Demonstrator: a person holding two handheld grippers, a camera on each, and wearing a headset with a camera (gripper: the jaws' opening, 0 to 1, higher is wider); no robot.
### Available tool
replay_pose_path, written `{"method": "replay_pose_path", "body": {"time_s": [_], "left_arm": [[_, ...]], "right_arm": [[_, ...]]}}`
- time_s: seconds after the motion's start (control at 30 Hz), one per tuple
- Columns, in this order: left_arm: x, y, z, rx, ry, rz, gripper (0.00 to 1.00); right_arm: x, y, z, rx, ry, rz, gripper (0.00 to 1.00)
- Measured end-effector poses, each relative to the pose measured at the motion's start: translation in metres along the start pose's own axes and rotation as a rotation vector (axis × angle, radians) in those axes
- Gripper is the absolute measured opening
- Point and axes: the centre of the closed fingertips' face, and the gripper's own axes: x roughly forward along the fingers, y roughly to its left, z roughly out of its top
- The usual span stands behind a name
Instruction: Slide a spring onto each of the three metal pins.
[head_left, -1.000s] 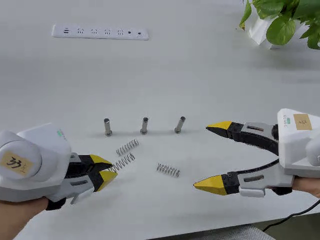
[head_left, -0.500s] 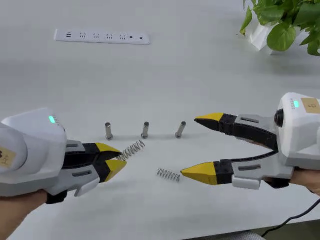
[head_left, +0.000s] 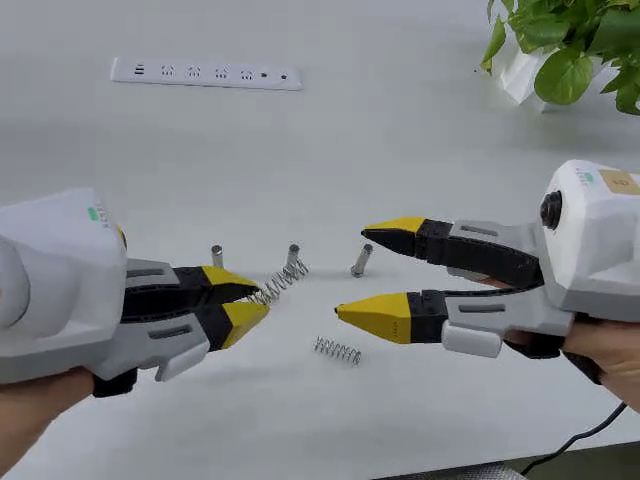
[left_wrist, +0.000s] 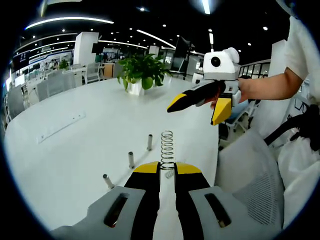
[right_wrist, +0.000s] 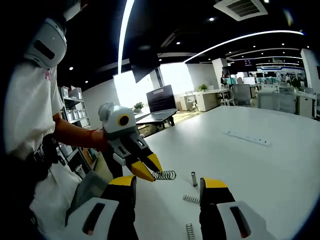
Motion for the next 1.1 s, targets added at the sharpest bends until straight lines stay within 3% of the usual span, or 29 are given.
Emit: {"method": "replay_pose_path", "body": {"time_s": [0.27, 0.33, 0.47, 0.57, 0.67, 0.93, 1.1], "left_arm": [[0.000, -0.002, 0.014, -0.013, -0.043, -0.009, 0.07], [0.000, -0.003, 0.016, -0.016, -0.049, -0.011, 0.07], [0.000, -0.005, 0.021, -0.014, -0.061, -0.014, 0.07], [0.000, -0.006, 0.025, -0.016, -0.072, -0.017, 0.07], [0.000, -0.007, 0.028, -0.021, -0.080, -0.022, 0.07], [0.000, -0.007, 0.033, -0.019, -0.090, -0.024, 0.07], [0.001, -0.008, 0.033, -0.018, -0.091, -0.029, 0.07]], "right_arm": [[0.011, -0.003, 0.006, 0.169, -0.109, -0.013, 0.37], [0.013, -0.005, 0.006, 0.181, -0.121, -0.017, 0.36], [0.017, -0.004, 0.014, 0.305, -0.196, 0.001, 0.32], [0.021, -0.004, 0.010, 0.293, -0.186, -0.008, 0.31], [0.023, -0.002, 0.014, 0.347, -0.220, 0.006, 0.28], [0.024, -0.004, 0.017, 0.400, -0.260, 0.008, 0.20], [0.027, 0.000, 0.017, 0.402, -0.251, 0.014, 0.14]]}}
